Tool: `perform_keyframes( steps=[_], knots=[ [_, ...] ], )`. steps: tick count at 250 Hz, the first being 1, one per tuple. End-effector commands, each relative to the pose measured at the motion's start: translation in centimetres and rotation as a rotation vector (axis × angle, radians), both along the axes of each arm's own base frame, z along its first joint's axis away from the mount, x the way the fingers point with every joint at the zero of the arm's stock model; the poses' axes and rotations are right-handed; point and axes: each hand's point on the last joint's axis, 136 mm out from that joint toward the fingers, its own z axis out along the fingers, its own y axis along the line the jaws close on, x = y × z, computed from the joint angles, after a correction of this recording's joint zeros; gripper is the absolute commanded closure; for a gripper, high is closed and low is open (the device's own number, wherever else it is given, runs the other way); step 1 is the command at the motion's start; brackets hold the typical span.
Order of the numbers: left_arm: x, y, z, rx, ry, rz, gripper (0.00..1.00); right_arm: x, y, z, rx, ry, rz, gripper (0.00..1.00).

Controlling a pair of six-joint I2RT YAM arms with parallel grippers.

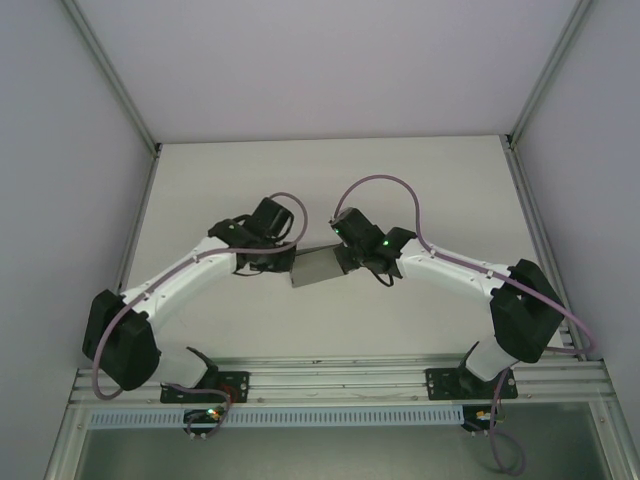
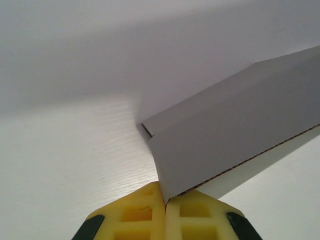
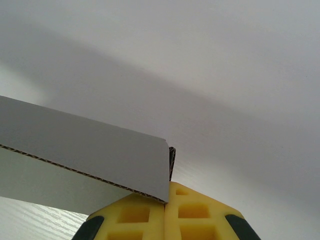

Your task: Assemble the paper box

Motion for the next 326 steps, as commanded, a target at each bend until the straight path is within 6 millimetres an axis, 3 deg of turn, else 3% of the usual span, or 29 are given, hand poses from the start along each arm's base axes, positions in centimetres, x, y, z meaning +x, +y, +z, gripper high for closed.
perform_keyframes(
  steps=[1, 99, 162, 242, 303, 326],
  knots=[
    [-0.4, -1.9, 2.5, -0.253, 0.069, 0.037, 1.0, -2.9, -2.2, -4.2, -0.127, 0.143, 0.002, 1.0],
    [0.1, -1.7, 2.1, -0.398, 0.229, 0.136, 1.0, -3.1, -2.0, -5.2, -0.152, 0.16, 0.024, 1.0],
    [0.2, -0.6, 2.2, -0.378, 0.256, 0.157, 1.0, -3.2, -2.4, -5.6, -0.175, 0.16, 0.031, 1.0],
    [-0.8, 1.0, -0.8, -0.153, 0.203, 0.148, 1.0, -3.5, -2.6, -5.6, -0.169, 0.16, 0.027, 1.0],
    [-2.3, 1.2, -3.1, 0.002, 0.162, 0.132, 1.0, -3.9, -2.4, -5.7, -0.131, 0.137, 0.026, 1.0],
    [-2.8, 0.6, -3.5, -0.017, 0.175, 0.136, 1.0, -4.0, -2.4, -5.5, -0.125, 0.136, 0.023, 1.0]
  ],
)
